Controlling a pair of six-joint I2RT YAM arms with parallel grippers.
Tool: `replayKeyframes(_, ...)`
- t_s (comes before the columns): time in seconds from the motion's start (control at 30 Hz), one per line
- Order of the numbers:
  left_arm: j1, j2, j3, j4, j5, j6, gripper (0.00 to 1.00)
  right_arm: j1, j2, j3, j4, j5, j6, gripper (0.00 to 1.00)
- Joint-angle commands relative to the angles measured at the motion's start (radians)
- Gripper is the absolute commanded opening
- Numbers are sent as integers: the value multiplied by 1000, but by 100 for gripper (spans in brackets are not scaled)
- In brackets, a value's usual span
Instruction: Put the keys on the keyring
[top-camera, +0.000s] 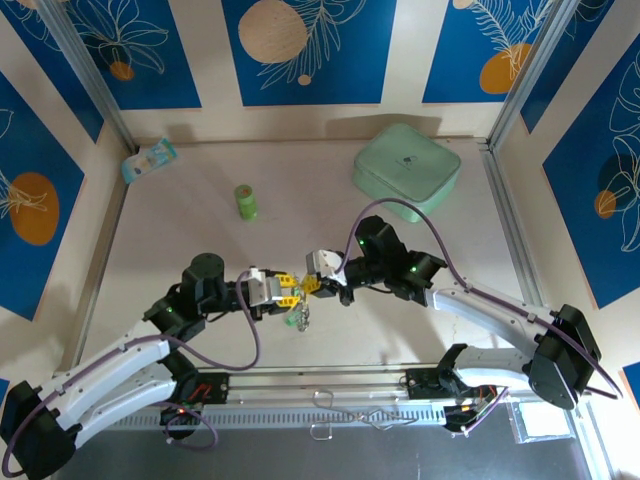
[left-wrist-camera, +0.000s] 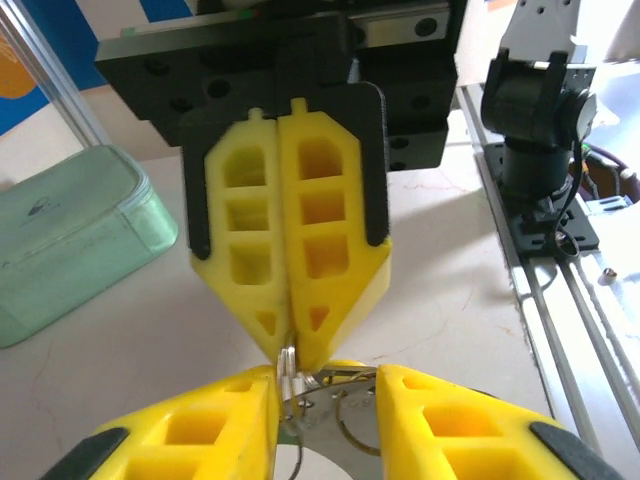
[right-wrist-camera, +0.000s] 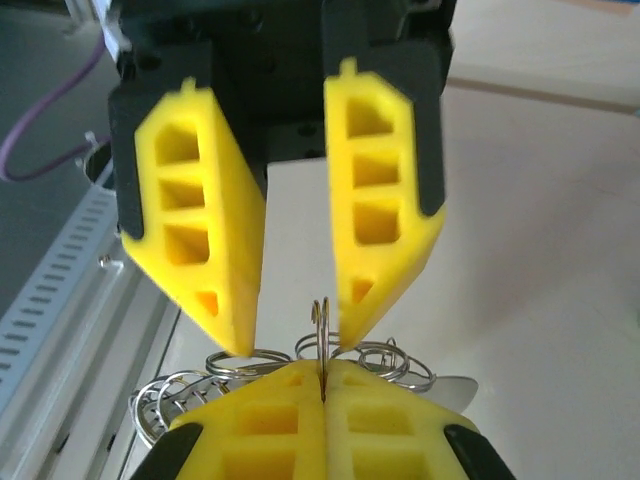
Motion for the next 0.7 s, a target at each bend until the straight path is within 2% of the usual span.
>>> replayKeyframes(0.0, -3, -2, 69, -86, -23, 21, 26, 23, 21, 78, -122, 68, -74, 0)
replayKeyframes(0.2, -5, 57, 153, -222, -29, 66, 20, 43, 57, 160, -235, 107, -131, 0)
replayKeyframes(0.47, -5, 55, 166, -289, -61, 107, 31, 46, 55, 181, -249, 112, -130, 0)
replayKeyframes(0.67, -6, 82, 183, -289, -58, 106, 28, 60, 66, 194, -242, 110, -123, 0)
